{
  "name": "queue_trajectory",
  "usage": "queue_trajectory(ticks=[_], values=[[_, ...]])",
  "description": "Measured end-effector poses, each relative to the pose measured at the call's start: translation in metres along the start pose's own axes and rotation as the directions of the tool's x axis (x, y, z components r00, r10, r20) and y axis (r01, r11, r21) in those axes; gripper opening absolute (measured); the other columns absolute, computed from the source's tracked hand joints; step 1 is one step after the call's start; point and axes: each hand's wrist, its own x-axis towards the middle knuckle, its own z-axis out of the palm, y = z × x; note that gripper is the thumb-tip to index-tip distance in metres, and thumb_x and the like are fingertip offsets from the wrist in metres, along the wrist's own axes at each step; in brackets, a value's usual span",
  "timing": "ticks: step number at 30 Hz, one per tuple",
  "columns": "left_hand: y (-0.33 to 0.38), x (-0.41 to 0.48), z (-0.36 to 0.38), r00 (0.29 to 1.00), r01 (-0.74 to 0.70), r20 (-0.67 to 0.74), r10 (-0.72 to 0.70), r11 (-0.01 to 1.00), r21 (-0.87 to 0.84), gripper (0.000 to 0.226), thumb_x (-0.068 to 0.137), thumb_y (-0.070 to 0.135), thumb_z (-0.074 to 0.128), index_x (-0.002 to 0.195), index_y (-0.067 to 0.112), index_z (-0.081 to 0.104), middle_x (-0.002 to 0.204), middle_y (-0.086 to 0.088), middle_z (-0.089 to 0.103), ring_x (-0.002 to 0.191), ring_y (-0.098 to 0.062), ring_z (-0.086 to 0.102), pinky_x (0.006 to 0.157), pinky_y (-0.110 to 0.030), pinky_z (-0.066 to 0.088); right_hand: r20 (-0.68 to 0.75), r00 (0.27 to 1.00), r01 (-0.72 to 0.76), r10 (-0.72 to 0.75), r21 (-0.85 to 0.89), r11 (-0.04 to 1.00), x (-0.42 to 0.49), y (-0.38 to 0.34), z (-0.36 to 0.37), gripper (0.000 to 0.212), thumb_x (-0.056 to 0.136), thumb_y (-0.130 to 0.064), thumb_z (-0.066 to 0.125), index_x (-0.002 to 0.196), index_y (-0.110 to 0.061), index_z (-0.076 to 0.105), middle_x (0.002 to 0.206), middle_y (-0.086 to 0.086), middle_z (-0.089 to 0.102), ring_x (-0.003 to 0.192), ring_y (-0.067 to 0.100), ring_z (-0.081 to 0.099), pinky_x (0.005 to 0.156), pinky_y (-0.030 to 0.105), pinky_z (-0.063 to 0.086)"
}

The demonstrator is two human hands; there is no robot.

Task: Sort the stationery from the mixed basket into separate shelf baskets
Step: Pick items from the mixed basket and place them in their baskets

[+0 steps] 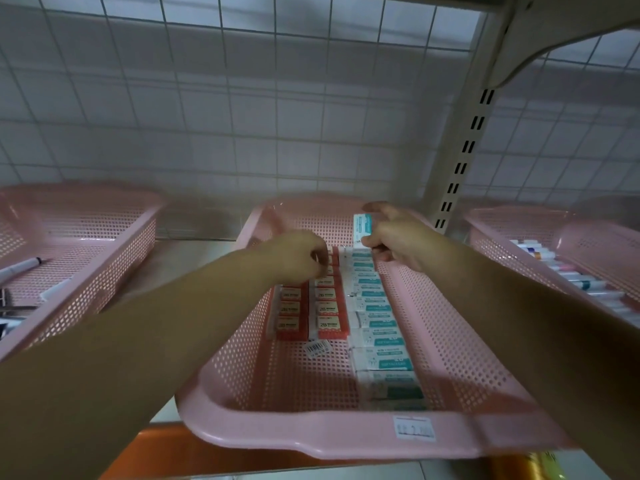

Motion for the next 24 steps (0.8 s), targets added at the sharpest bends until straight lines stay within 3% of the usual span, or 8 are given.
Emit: queue_trajectory(ticks=[3,5,8,10,14,16,18,24], values=[[0.005,-0.002,0.005,0.988,-0.008,0.157,-0.006,0.996,0.087,0.037,0.094,0.021,0.051,0.131,0.022,0.051,0.132,0.001,0.051,0.117,-0.017,0.048,0.094,-0.028,0.04,-0.031,0.999,0.006,-0.009,-0.107,0.994,0.005,0.006,0.003,0.071,0.084,0.009,0.05,0.142,-0.029,0.036,0.132,0.013,0.05,0.078,0.02,0.059,0.062,0.029,0.051],[0.008,-0.001,0.008,0.973,-0.041,0.233,0.003,0.987,0.156,0.042,0.096,0.022,0.047,0.137,0.028,0.044,0.139,0.002,0.047,0.123,-0.018,0.045,0.1,-0.03,0.038,-0.086,0.996,-0.013,-0.004,-0.194,0.981,0.007,0.01,0.006,0.061,0.084,0.004,0.053,0.135,-0.028,0.043,0.12,0.012,0.059,0.083,0.023,0.065,0.076,0.039,0.056],[0.01,-0.002,0.01,0.948,-0.069,0.319,-0.001,0.976,0.208,0.045,0.098,0.024,0.04,0.142,0.032,0.035,0.143,0.003,0.042,0.128,-0.019,0.041,0.103,-0.031,0.036,-0.158,0.987,-0.068,0.032,-0.232,0.97,0.007,0.011,0.009,0.02,0.084,-0.005,0.061,0.1,-0.011,0.052,0.089,0.014,0.068,0.079,0.025,0.068,0.082,0.041,0.054],[0.01,-0.002,0.011,0.938,-0.089,0.345,0.005,0.97,0.228,0.046,0.099,0.024,0.037,0.144,0.033,0.031,0.147,0.003,0.038,0.131,-0.02,0.038,0.107,-0.034,0.034,-0.205,0.975,-0.127,0.084,-0.203,0.971,0.008,0.012,0.012,0.013,0.084,-0.008,0.064,0.081,-0.008,0.051,0.086,0.017,0.069,0.077,0.024,0.069,0.08,0.038,0.054],[0.012,-0.002,0.012,0.933,-0.099,0.36,-0.005,0.958,0.268,0.049,0.099,0.021,0.034,0.146,0.031,0.024,0.15,0.001,0.032,0.133,-0.021,0.035,0.106,-0.033,0.033,-0.237,0.949,-0.224,0.207,-0.045,0.974,0.015,0.016,0.016,0.019,0.08,-0.008,0.07,0.09,-0.004,0.055,0.089,0.02,0.068,0.074,0.023,0.071,0.076,0.034,0.058],[0.013,-0.002,0.012,0.933,-0.102,0.361,-0.001,0.959,0.264,0.05,0.099,0.02,0.034,0.147,0.03,0.022,0.15,0.0,0.031,0.133,-0.021,0.035,0.104,-0.032,0.032,-0.241,0.945,-0.263,0.222,-0.153,0.953,0.016,0.016,0.014,0.02,0.079,-0.011,0.071,0.092,-0.004,0.058,0.091,0.015,0.069,0.078,0.022,0.069,0.068,0.028,0.056],[0.013,-0.003,0.012,0.931,-0.103,0.365,0.003,0.961,0.255,0.05,0.099,0.019,0.034,0.147,0.028,0.022,0.15,0.0,0.031,0.133,-0.021,0.034,0.105,-0.032,0.032,-0.231,0.948,-0.277,0.217,-0.272,0.921,0.014,0.016,0.012,0.022,0.08,-0.014,0.071,0.096,-0.004,0.059,0.093,0.011,0.068,0.076,0.02,0.061,0.056,0.024,0.044],[0.013,-0.006,0.015,0.933,-0.117,0.36,0.027,0.966,0.232,0.049,0.098,0.016,0.036,0.146,0.026,0.026,0.148,0.0,0.035,0.13,-0.021,0.039,0.104,-0.032,0.036,-0.18,0.963,-0.265,0.201,-0.498,0.825,0.013,0.016,0.011,0.021,0.083,-0.018,0.069,0.092,-0.005,0.056,0.084,0.009,0.062,0.066,0.02,0.052,0.052,0.024,0.038]])
